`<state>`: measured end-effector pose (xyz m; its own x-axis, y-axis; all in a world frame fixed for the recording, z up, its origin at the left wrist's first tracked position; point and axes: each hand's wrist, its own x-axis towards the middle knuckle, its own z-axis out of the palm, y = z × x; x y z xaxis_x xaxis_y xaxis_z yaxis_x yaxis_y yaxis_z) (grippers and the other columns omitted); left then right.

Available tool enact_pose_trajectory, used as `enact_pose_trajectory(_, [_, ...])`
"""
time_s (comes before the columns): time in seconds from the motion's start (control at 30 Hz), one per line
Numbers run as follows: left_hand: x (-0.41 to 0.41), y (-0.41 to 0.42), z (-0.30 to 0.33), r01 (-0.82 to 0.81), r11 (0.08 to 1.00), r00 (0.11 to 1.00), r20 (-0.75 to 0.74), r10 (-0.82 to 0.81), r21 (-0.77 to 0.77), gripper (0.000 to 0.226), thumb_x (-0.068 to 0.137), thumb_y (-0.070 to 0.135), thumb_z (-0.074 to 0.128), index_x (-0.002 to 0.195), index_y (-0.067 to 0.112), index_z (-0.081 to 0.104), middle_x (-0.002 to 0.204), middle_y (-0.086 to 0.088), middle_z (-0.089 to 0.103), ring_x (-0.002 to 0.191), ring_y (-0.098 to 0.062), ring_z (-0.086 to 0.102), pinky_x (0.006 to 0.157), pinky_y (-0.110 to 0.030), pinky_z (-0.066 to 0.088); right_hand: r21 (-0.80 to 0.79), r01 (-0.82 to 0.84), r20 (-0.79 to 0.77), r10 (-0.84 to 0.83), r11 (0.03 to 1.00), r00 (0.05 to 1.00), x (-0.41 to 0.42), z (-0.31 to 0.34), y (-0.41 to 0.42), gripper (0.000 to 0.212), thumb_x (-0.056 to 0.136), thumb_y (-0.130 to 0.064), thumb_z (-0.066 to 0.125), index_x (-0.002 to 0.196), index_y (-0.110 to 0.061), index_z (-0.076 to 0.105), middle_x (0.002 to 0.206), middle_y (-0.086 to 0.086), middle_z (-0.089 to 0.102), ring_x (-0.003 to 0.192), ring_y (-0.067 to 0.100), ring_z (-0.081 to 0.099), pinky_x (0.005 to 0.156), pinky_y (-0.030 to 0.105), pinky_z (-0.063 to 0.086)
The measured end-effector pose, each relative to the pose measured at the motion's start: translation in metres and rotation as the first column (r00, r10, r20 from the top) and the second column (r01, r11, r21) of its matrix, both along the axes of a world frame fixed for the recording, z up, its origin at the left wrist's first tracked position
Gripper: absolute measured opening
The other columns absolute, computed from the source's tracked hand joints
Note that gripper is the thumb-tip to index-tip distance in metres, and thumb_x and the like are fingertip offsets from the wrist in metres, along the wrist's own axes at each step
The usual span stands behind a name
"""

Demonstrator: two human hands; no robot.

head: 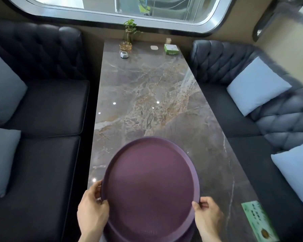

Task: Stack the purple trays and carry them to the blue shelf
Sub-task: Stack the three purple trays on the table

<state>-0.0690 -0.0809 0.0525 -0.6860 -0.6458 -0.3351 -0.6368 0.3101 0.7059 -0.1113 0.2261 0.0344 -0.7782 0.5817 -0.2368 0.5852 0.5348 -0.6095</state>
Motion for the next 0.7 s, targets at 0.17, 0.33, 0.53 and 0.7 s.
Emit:
enact_pose_trajectory(0.17, [0.025, 0.010, -0.009, 0.040, 0.996, 0.997, 0.070, -0.034, -0.083, 0.063, 0.067, 0.004, 0.063, 0.120, 0.037, 0.062, 0.096, 0.011, 0.062, 0.089, -0.015, 0.063, 0.071, -0.034, 0.046, 0.015, 0.038, -0.011, -0.038, 0.999, 0.999, 0.023, -0.009, 0.000, 0.018, 0.067, -0.002, 0.083, 0.071, -0.012, 0.069, 0.063, 0.006, 0.065, 0.066, 0.024, 0.057, 0.069, 0.029, 0.040])
enact_pose_trajectory(0.33, [0.034, 0.015, -0.013, 0.098, 0.982, 0.987, 0.141, -0.075, -0.161, 0.069, 0.068, 0.007, 0.058, 0.130, 0.037, 0.056, 0.110, 0.009, 0.062, 0.098, -0.020, 0.061, 0.072, -0.035, 0.046, 0.020, 0.050, 0.012, -0.051, 0.999, 0.999, 0.036, -0.017, -0.003, 0.015, 0.067, 0.001, 0.083, 0.072, -0.009, 0.073, 0.062, 0.006, 0.064, 0.068, 0.024, 0.060, 0.075, 0.033, 0.048])
enact_pose_trajectory(0.53, [0.035, 0.019, -0.012, 0.129, 0.963, 0.982, 0.169, -0.089, -0.239, 0.070, 0.071, 0.008, 0.057, 0.134, 0.038, 0.054, 0.122, 0.008, 0.063, 0.095, -0.027, 0.064, 0.072, -0.037, 0.048, 0.038, 0.038, 0.048, -0.040, 0.999, 0.998, 0.039, -0.023, 0.000, 0.015, 0.068, -0.006, 0.085, 0.080, -0.012, 0.076, 0.078, 0.011, 0.075, 0.078, 0.032, 0.067, 0.076, 0.035, 0.051])
enact_pose_trajectory(0.7, [0.040, 0.020, -0.016, 0.163, 0.943, 0.978, 0.174, -0.115, -0.291, 0.069, 0.073, 0.007, 0.060, 0.137, 0.031, 0.054, 0.117, 0.005, 0.067, 0.093, -0.026, 0.065, 0.070, -0.037, 0.049, 0.037, 0.047, 0.055, -0.049, 0.998, 0.997, 0.040, -0.023, -0.001, 0.013, 0.073, -0.009, 0.081, 0.084, -0.013, 0.076, 0.080, 0.008, 0.075, 0.075, 0.028, 0.066, 0.069, 0.030, 0.047])
